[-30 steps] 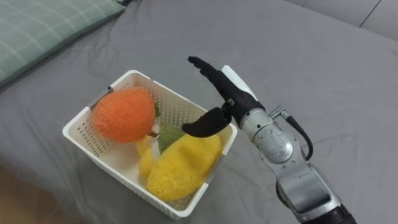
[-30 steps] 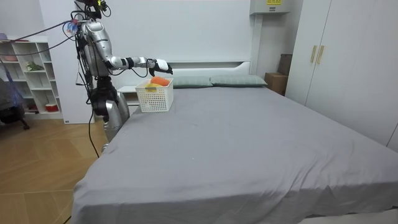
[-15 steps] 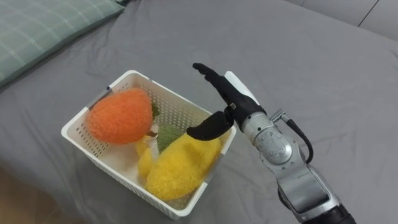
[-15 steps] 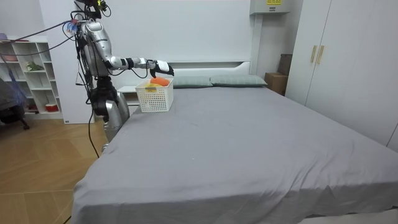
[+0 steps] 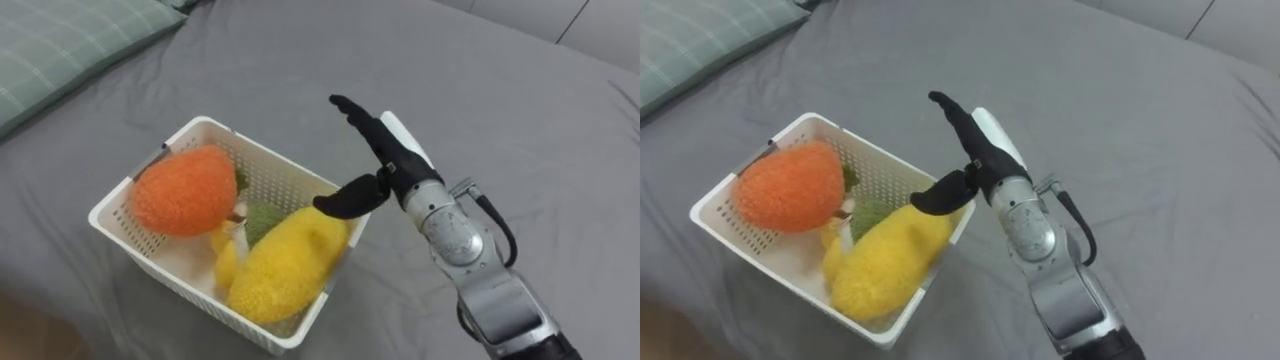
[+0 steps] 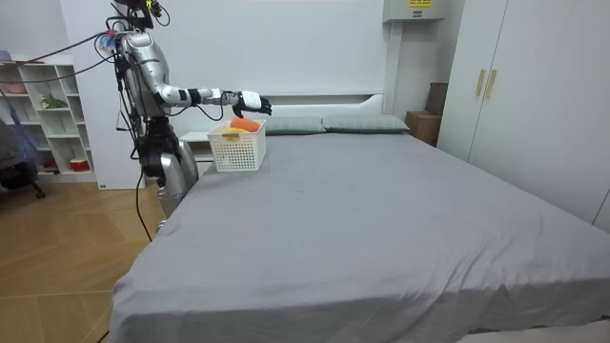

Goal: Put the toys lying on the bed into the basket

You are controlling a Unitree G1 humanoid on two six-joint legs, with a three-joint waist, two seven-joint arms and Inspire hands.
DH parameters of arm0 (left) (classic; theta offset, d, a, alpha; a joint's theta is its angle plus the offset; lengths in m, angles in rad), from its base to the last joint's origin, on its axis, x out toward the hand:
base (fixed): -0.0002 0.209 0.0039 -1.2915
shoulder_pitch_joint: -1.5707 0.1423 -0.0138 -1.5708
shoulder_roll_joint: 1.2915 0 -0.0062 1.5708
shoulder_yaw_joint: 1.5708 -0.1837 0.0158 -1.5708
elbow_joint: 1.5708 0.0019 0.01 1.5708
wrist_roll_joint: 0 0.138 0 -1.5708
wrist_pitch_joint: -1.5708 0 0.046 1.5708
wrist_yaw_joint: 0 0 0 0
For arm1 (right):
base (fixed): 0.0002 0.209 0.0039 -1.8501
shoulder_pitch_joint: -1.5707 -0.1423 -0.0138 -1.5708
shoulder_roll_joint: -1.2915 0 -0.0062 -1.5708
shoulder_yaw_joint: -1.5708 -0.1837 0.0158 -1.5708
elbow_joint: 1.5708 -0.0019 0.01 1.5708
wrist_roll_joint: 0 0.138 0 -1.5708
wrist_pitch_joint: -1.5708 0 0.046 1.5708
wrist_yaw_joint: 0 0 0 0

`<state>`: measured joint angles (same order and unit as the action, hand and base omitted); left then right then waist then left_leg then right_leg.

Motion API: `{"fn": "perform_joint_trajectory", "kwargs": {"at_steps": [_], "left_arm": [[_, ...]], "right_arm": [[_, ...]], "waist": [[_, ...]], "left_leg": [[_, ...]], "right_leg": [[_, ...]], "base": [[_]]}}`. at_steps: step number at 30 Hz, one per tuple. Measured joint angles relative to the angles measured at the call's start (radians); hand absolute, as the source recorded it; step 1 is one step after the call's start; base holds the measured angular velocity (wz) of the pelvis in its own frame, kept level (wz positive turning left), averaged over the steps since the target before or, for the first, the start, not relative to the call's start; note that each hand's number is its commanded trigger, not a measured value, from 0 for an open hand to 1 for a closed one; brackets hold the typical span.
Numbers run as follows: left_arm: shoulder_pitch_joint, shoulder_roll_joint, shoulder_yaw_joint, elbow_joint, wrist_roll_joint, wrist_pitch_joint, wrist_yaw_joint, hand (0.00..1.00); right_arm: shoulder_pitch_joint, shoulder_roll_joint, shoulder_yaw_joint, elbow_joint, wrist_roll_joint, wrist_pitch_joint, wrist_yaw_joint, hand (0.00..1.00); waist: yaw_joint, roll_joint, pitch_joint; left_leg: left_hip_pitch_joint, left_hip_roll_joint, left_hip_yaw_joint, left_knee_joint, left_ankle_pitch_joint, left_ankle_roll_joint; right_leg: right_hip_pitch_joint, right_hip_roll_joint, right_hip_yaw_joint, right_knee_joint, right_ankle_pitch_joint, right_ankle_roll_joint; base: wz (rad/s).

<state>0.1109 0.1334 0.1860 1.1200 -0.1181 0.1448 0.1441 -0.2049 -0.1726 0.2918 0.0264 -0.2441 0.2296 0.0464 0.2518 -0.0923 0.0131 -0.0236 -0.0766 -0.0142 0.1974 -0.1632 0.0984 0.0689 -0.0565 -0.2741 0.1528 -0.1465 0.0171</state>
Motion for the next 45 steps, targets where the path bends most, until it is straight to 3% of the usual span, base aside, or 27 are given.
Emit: {"fn": "perform_joint_trajectory", "kwargs": {"at_steps": [4,6,9,20,26,31,37,41,45], "left_arm": [[0.002,-0.004,0.003,0.001,-0.007,-0.005,-0.001,0.0],[0.01,-0.004,0.005,0.005,-0.006,-0.016,-0.001,0.0],[0.022,-0.004,0.005,0.003,-0.007,-0.021,-0.003,0.0],[0.057,-0.005,0.031,0.004,-0.006,-0.04,-0.001,0.0],[0.068,-0.004,0.043,-0.003,-0.008,-0.04,0.003,0.0],[0.066,-0.002,0.043,-0.003,-0.009,-0.04,0.002,0.0],[0.08,-0.002,0.048,0.003,-0.01,-0.04,0.001,0.0],[0.086,-0.003,0.048,0.003,-0.021,-0.042,0.003,0.0],[0.102,-0.003,0.046,-0.004,-0.027,-0.042,0.004,0.0]], "right_arm": [[0.027,-0.012,-0.047,-0.01,-0.002,-0.013,-0.003,0.0],[0.033,-0.024,-0.055,-0.02,0.001,-0.016,-0.005,0.0],[0.053,-0.025,-0.074,-0.038,0.013,-0.023,-0.03,0.0],[0.143,-0.025,-0.207,-0.09,0.045,-0.055,-0.071,0.0],[0.186,-0.026,-0.273,-0.085,0.123,-0.066,-0.107,0.0],[0.245,-0.027,-0.298,0.004,0.197,-0.066,-0.138,0.0],[0.339,-0.025,-0.396,0.043,0.25,-0.066,-0.211,0.0],[0.344,-0.022,-0.436,0.197,0.338,-0.113,-0.276,0.0],[0.374,-0.02,-0.443,0.293,0.401,-0.11,-0.309,0.0]], "waist": [[-0.015,0.02,-0.0033],[-0.032,0.035,-0.0109],[-0.057,0.045,-0.0145],[-0.122,0.035,-0.016],[-0.168,0.032,-0.0149],[-0.195,0.036,-0.0131],[-0.214,0.045,-0.0143],[-0.241,0.046,-0.0156],[-0.254,0.053,-0.0182]], "left_leg": [[0.001,0.001,0.015,-0.002,0.0,0.001],[0.005,0.004,0.032,-0.009,0.001,0.003],[0.02,0.006,0.039,-0.015,0.002,0.003],[0.054,0.013,0.086,-0.046,0.002,0.003],[0.056,0.014,0.09,-0.047,0.001,0.003],[0.061,0.015,0.098,-0.046,-0.002,0.004],[0.063,0.017,0.121,-0.053,-0.004,0.005],[0.07,0.019,0.124,-0.054,-0.005,0.005],[0.064,0.021,0.135,-0.053,-0.013,0.006]], "right_leg": [[-0.006,0.0,0.017,0.001,0.001,0.001],[-0.012,0.0,0.027,0.004,0.001,0.002],[-0.004,0.0,0.029,0.003,0.001,0.002],[-0.002,0.008,0.084,0.002,0.001,0.002],[-0.001,0.007,0.087,0.002,0.001,0.002],[-0.001,0.008,0.097,0.003,0.001,0.002],[-0.013,0.01,0.114,0.008,0.001,0.003],[-0.011,0.011,0.124,0.017,0.001,0.003],[-0.019,0.013,0.138,0.019,0.001,0.004]], "base": [[-0.13],[-0.18],[-0.07],[-0.13],[-0.01],[-0.05],[-0.12],[-0.03],[-0.11]]}}
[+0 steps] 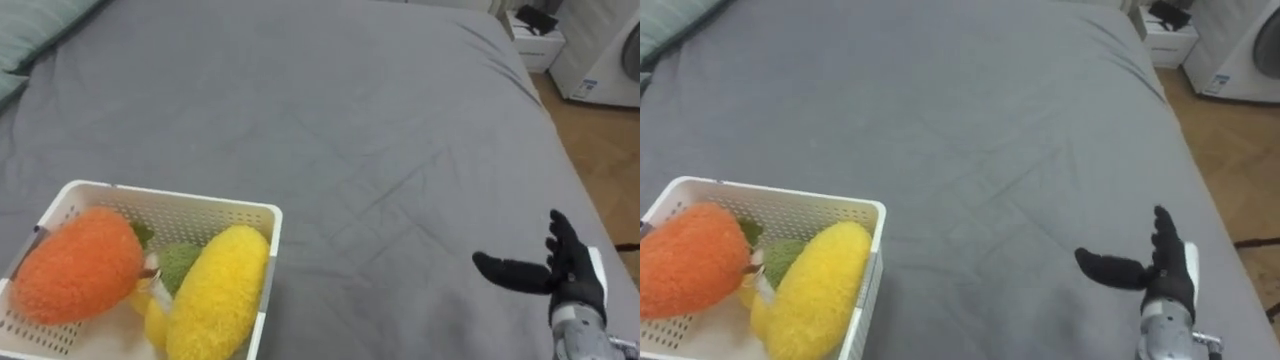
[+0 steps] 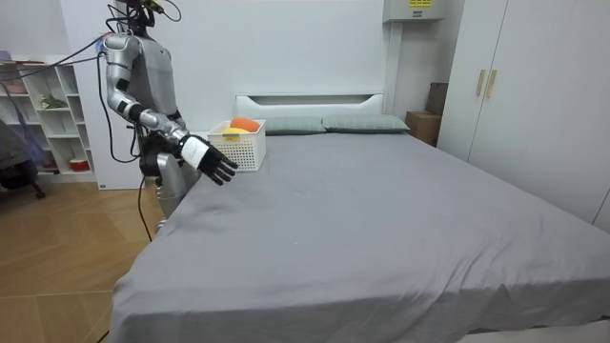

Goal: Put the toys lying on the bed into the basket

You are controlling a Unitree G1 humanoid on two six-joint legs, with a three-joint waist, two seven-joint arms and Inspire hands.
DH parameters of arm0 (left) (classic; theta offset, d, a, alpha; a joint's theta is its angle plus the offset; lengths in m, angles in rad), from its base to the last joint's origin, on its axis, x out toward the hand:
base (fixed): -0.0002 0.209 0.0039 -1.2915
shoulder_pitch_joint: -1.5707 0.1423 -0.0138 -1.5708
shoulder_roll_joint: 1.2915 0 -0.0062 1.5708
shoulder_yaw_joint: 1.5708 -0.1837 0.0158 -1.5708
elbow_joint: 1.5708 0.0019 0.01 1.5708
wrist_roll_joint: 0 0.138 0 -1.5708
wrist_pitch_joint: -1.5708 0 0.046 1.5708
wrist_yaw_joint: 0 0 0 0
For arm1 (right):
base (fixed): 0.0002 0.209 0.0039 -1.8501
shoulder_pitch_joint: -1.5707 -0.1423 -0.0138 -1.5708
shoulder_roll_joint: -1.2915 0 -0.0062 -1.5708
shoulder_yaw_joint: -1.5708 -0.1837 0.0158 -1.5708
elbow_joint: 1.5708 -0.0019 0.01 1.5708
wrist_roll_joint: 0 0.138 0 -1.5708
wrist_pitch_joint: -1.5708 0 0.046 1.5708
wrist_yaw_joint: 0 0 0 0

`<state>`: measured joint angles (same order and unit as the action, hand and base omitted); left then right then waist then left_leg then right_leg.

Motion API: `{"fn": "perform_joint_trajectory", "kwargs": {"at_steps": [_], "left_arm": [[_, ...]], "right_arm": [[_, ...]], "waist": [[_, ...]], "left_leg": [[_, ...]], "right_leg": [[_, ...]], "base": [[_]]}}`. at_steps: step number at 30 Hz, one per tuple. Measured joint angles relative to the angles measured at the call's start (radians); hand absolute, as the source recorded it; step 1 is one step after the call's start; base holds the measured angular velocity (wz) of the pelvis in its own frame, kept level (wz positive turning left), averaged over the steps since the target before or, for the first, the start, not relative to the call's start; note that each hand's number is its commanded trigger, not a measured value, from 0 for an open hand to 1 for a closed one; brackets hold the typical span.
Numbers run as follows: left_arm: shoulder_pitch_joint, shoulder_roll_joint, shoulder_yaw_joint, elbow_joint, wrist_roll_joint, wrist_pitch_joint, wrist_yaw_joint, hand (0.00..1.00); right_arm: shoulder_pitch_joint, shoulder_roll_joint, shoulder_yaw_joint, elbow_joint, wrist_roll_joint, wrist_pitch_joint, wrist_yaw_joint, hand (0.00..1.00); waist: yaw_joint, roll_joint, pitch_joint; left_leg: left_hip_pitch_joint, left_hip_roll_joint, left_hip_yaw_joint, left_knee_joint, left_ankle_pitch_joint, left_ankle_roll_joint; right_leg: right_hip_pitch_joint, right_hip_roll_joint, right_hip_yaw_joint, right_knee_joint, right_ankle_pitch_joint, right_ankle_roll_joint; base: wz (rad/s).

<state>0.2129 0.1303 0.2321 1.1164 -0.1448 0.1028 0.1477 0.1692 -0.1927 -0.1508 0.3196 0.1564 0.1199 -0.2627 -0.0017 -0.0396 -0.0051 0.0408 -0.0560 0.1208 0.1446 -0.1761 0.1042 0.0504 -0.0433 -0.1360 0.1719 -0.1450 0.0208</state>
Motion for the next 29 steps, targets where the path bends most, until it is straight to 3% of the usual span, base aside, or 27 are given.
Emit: {"fn": "perform_joint_trajectory", "kwargs": {"at_steps": [4,10,12,21,23,29], "left_arm": [[0.006,0.002,-0.001,0.0,-0.008,0.0,0.001,0.0],[0.015,0.003,0.015,0.002,-0.021,-0.004,0.002,0.0],[0.017,0.002,0.021,0.002,-0.02,-0.004,0.002,0.0],[0.023,-0.001,0.06,0.002,0.001,0.016,-0.014,0.0],[0.025,0.0,0.076,0.003,0.008,0.027,-0.024,0.0],[0.011,-0.005,0.079,0.01,0.01,0.072,-0.023,0.0]], "right_arm": [[0.016,0.001,0.0,0.107,0.045,-0.012,-0.019,0.0],[0.04,0.01,-0.035,0.37,0.202,-0.056,-0.021,0.0],[0.061,0.014,-0.063,0.479,0.248,-0.057,-0.017,0.0],[0.108,0.04,-0.172,0.828,0.242,-0.051,0.025,0.0],[0.11,0.039,-0.176,0.887,0.2,-0.031,0.055,0.0],[0.106,0.041,-0.125,1.019,0.031,0.077,0.179,0.0]], "waist": [[-0.021,0.004,-0.0058],[-0.025,0.009,-0.0004],[-0.031,0.009,0.0043],[-0.056,0.01,0.0015],[-0.058,0.008,-0.0004],[-0.056,0.009,-0.0017]], "left_leg": [[0.008,0.006,0.014,0.002,-0.003,-0.002],[0.032,0.01,0.03,0.002,-0.007,-0.006],[0.033,0.011,0.028,0.001,-0.015,-0.007],[0.036,0.013,0.042,0.002,-0.02,-0.013],[0.04,0.012,0.042,0.001,-0.02,-0.014],[0.044,0.012,0.047,0.003,-0.02,-0.014]], "right_leg": [[0.003,0.003,0.002,0.0,0.0,0.0],[0.013,0.011,0.029,-0.005,0.0,-0.001],[0.02,0.011,0.029,-0.004,-0.001,-0.002],[0.016,0.013,0.047,0.0,-0.005,-0.002],[0.016,0.012,0.047,0.006,-0.01,-0.002],[0.011,0.013,0.052,0.017,-0.018,-0.003]], "base": [[-0.04],[-0.12],[0.0],[-0.05],[0.0],[-0.02]]}}
